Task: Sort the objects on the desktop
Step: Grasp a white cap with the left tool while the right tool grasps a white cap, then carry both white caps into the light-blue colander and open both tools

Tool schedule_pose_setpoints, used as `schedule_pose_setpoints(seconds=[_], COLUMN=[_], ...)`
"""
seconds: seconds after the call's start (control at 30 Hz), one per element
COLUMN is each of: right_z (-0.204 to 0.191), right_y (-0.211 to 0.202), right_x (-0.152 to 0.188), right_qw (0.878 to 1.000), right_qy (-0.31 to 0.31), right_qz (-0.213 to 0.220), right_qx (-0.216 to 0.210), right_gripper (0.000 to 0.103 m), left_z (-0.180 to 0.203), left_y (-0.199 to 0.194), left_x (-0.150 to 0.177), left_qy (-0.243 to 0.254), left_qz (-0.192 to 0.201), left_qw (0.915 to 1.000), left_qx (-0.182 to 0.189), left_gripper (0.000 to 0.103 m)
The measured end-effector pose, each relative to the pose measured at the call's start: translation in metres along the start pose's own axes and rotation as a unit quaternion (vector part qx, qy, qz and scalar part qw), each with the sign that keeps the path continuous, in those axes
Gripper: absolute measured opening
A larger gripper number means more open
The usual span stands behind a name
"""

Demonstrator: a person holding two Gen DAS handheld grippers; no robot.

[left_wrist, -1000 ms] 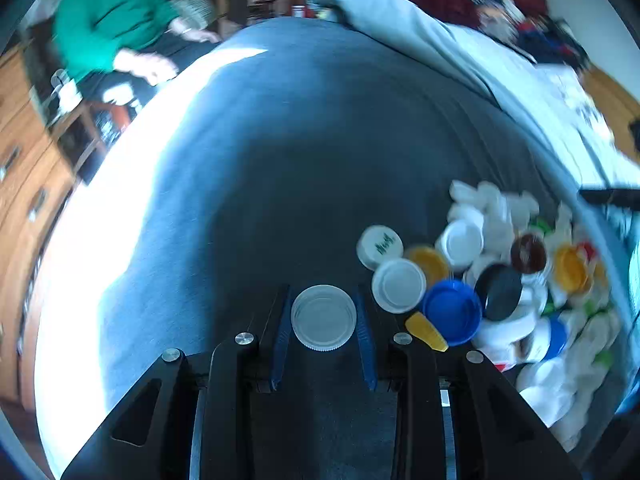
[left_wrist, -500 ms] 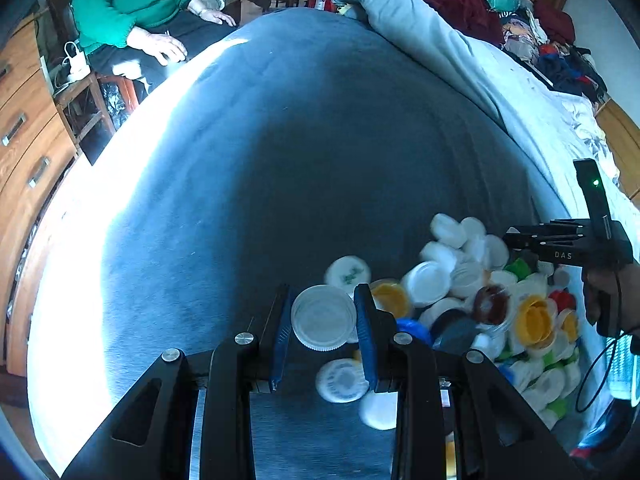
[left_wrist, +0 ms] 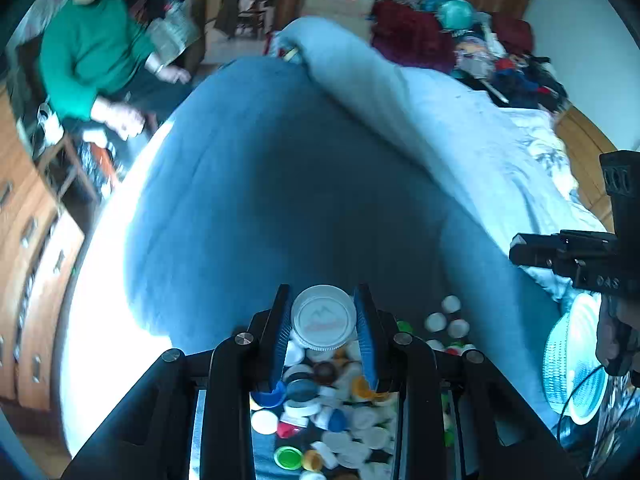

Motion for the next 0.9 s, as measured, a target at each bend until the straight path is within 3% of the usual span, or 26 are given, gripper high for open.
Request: schedule_pose_setpoints(seconds=[0.17, 0.3, 0.47, 0.63, 0.9], right_z=[-0.023, -0.017, 0.003, 0.039, 0.100], right_y=[-0.070, -0.113, -0.177, -0.243, -0.337], right_x=[0.009, 0.024, 0.052, 0.092, 0.166], right_qw=[1.000, 0.999, 0.995, 0.984, 0.959], right_qy=[0.004, 0.025, 0.059, 0.124, 0.204], right_qz=[0.018, 0.031, 0.061, 0.099, 0.134], right_qx=[0.001, 0.008, 0.043, 0.077, 0.142], right_gripper=[0.034, 0.034, 0.035, 0.034, 0.035], left_z=[0.036, 0.075, 0.130, 0.156, 0.314], left_y=[-0.040, -0.059, -0.023, 0.044, 0.032], left_x=[-0.025, -0.041, -0.096, -0.158, -0.140], left_qy=[0.035, 0.082, 0.137, 0.197, 0.300], left_qz=[0.010, 0.006, 0.013, 0.002, -0.008], left_qw=[0.9991, 0.9951, 0.9848, 0.9660, 0.9257], left_qx=[0.019, 0.054, 0.105, 0.167, 0.230], left_gripper=[0.026, 0.026, 0.026, 0.026, 0.026])
Point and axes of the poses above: each gripper's, at about its wrist camera, not at the fingertips, and y roughly the way its jaws point, z to its right, x to its underside, the point moved 1 cm from there along y, roughly the way its jaws point, and after that the axes turned 7 degrees about -x, right-handed, at the moved point
